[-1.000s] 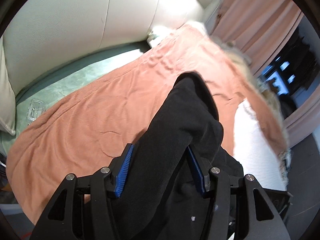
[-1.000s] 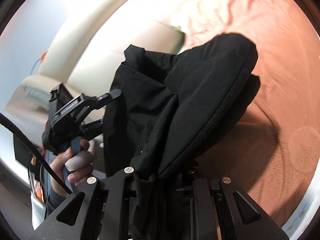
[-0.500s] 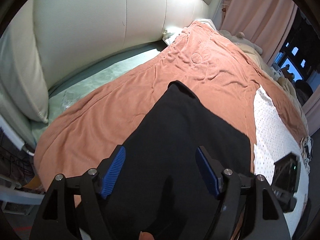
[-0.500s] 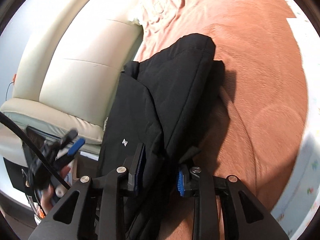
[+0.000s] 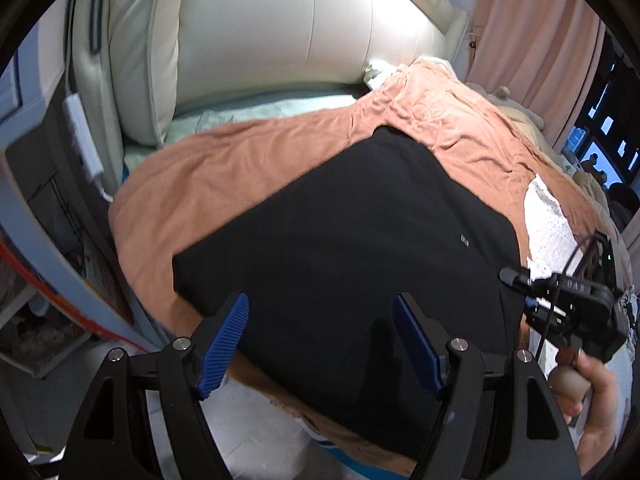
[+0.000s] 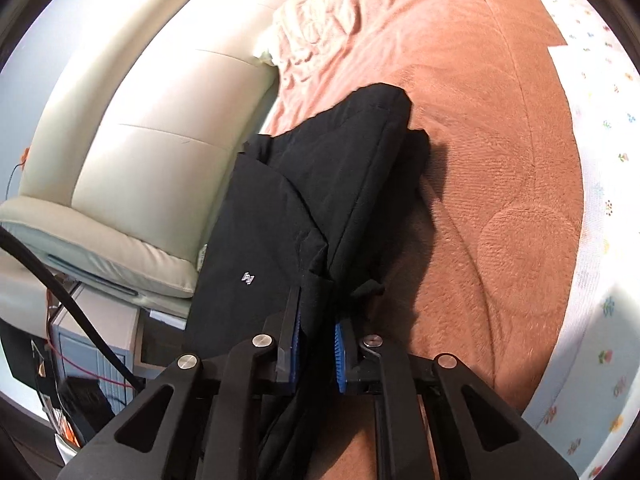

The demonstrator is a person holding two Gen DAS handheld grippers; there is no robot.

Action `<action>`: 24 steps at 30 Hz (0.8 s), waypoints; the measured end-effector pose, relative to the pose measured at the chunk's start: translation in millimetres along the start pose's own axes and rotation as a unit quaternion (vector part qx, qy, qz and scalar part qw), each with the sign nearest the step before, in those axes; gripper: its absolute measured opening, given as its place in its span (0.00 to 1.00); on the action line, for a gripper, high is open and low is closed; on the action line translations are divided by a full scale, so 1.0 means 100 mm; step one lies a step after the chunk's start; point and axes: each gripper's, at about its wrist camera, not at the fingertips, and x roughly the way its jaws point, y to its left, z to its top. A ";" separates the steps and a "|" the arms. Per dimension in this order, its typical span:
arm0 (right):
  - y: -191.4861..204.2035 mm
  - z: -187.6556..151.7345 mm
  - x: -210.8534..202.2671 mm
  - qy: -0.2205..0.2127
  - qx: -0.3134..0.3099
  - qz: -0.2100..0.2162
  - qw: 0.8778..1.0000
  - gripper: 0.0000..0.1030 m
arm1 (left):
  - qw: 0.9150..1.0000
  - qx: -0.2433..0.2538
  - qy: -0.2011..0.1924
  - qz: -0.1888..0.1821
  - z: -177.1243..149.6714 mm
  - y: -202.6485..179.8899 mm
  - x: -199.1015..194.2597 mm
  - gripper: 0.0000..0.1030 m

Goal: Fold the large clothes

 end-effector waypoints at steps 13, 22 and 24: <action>0.15 -0.16 -0.36 0.013 -0.006 -0.061 0.998 0.20 | 0.999 -0.029 0.034 0.021 -0.31 -0.12 -0.08 0.73; 0.57 -0.49 -1.33 -0.035 -0.093 -0.056 0.994 0.80 | 1.000 0.001 0.000 0.002 -0.47 -0.58 -0.74 0.73; 0.58 -0.61 -1.56 -0.046 -0.104 -0.063 0.992 0.80 | 1.000 0.008 -0.015 -0.020 -0.51 -0.69 -0.93 0.80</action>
